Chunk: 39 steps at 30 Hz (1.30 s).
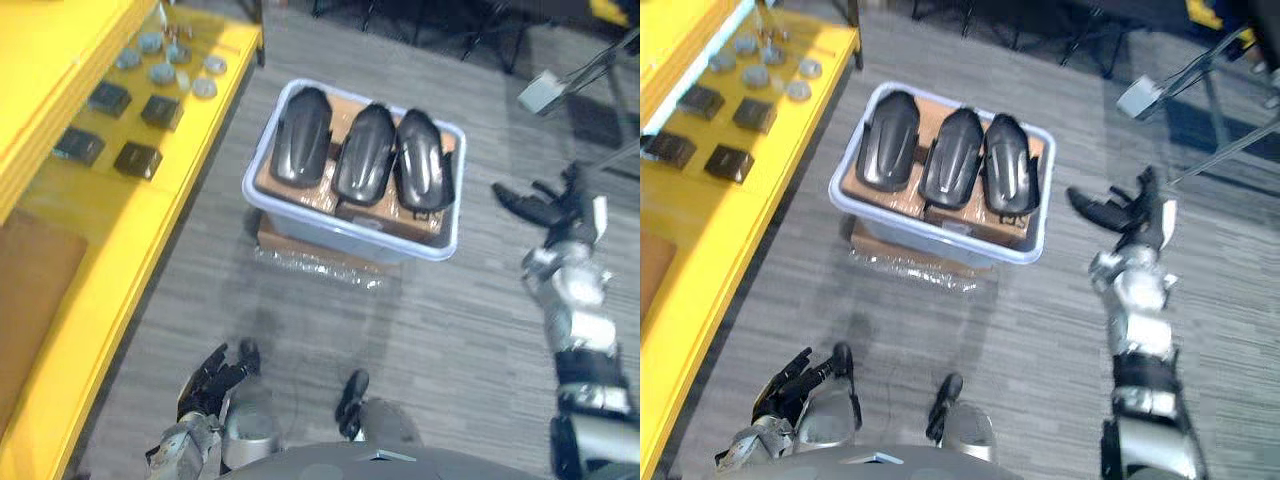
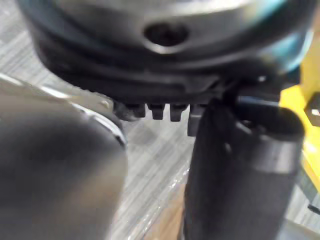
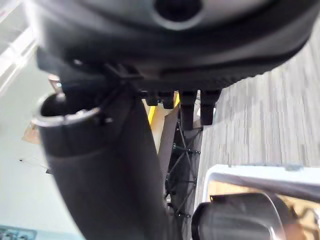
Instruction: Walk over and take three plastic housings, then place them on the shelf
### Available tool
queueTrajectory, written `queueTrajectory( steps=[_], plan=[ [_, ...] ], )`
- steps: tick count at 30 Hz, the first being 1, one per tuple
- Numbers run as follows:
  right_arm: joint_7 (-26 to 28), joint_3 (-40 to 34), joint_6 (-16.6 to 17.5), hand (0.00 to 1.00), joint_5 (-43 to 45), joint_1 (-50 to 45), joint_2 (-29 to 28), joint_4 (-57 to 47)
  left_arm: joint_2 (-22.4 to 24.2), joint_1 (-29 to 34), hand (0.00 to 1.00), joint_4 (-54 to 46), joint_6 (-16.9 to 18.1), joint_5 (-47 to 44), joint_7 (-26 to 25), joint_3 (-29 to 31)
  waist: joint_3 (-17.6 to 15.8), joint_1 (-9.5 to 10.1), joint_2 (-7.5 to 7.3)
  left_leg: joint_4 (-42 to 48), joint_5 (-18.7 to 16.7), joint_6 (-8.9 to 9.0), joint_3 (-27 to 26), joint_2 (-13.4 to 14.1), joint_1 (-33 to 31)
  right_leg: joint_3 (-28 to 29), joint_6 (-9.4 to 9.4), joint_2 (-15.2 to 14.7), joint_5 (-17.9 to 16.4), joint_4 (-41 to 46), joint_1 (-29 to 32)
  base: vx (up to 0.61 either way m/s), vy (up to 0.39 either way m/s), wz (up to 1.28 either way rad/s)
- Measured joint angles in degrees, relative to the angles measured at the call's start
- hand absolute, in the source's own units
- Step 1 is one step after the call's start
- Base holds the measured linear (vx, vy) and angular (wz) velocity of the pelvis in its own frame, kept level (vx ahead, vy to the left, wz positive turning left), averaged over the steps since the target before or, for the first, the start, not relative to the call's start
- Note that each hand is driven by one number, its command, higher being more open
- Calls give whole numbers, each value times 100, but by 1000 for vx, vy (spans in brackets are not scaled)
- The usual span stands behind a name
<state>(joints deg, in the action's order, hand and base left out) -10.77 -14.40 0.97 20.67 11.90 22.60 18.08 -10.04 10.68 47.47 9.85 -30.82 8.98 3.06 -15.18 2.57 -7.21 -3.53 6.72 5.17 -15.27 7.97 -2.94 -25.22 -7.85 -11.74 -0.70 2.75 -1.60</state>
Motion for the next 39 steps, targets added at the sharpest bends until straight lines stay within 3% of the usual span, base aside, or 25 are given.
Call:
queueTrajectory(
  steps=[5,13,19,29,39],
  plan=[
    [194,170,146,100,-26,-717,-743,-341,226,-21,100,-200,3,146,-159,-50,293,-122,163,-129,41,-13,-118,-32,213,103,-4,-14,32,-7,-72,-36,31,-14],
    [542,738,804,100,428,-1477,-1460,-670,361,3,100,-535,44,143,-565,-280,522,-131,429,-158,17,-5,-246,-32,355,152,3,15,102,-187,-187,-73,19,-5],
    [534,840,992,100,530,-1590,-1799,-670,337,59,100,-535,70,98,-767,-301,587,-125,401,-157,8,-35,-328,-57,366,195,-7,12,308,-404,-295,32,9,-5],
    [572,1072,964,100,553,-1606,-1796,-665,332,59,100,-535,70,98,-812,-503,649,-117,395,-163,-75,-22,-347,-148,541,174,-29,-9,320,-577,-544,15,5,-1],
    [646,908,844,100,248,-1639,-1762,-290,326,406,100,-1211,-10,-283,-795,-223,641,-101,445,-160,-76,-60,-390,-198,448,202,-19,-105,291,-355,-284,-2,7,-1]
  ],
)
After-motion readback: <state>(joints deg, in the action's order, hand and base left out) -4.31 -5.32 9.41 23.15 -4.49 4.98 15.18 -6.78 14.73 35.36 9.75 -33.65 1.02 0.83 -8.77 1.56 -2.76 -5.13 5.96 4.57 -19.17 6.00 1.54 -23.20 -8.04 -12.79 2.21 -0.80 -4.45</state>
